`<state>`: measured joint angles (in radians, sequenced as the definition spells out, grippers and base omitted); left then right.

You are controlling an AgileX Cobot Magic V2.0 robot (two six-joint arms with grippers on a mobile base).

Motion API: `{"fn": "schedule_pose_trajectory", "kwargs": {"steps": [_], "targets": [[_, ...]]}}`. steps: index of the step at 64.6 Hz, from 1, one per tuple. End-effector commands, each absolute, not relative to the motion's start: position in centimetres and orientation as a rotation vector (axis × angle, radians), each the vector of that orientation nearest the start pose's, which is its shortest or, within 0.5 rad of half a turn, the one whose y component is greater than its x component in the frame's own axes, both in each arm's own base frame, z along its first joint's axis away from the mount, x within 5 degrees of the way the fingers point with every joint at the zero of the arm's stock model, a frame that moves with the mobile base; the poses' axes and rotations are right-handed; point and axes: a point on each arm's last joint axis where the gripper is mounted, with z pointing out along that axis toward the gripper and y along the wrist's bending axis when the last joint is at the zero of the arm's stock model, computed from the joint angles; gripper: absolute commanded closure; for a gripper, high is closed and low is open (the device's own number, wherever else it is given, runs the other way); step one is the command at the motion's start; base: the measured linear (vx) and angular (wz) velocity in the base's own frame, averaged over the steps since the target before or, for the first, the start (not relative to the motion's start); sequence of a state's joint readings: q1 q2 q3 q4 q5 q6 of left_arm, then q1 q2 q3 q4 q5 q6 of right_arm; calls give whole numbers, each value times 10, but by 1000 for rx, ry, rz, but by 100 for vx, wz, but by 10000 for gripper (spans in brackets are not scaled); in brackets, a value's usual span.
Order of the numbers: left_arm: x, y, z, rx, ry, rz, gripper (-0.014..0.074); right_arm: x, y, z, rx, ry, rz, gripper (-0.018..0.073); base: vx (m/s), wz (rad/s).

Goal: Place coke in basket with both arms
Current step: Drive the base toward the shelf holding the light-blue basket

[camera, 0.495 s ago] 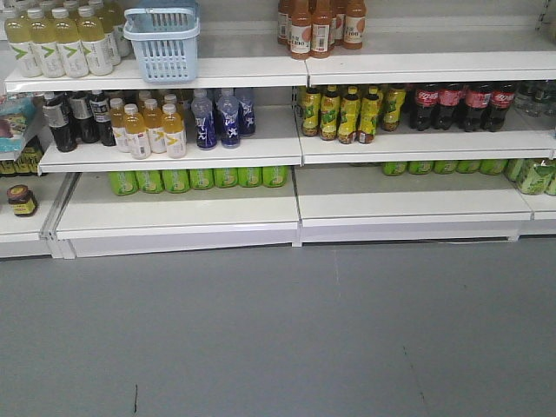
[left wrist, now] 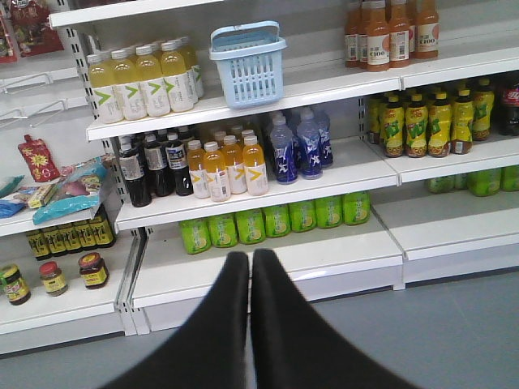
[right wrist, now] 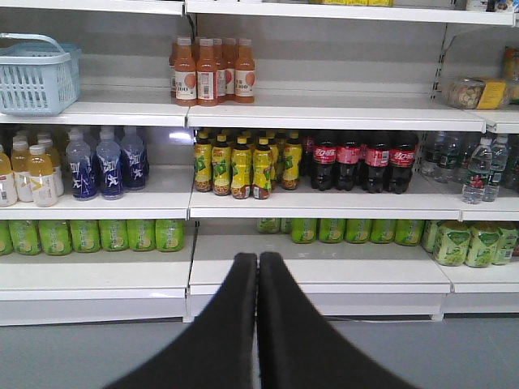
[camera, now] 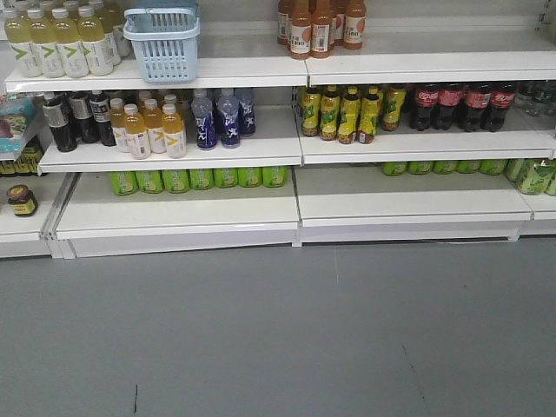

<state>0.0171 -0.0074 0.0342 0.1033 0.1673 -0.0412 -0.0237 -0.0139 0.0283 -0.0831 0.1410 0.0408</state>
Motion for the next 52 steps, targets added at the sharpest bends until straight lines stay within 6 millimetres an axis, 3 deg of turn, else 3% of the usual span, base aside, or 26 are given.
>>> {"fn": "schedule_pose_trajectory", "kwargs": {"steps": [1,52], "targets": [[56,2,195,26,1586,68,604,56,-2,196,-13,1557,-63,569,0,0],[56,2,194,26,1591,68,604,56,-2,196,-13,1557,-63,569,6,2]]}}
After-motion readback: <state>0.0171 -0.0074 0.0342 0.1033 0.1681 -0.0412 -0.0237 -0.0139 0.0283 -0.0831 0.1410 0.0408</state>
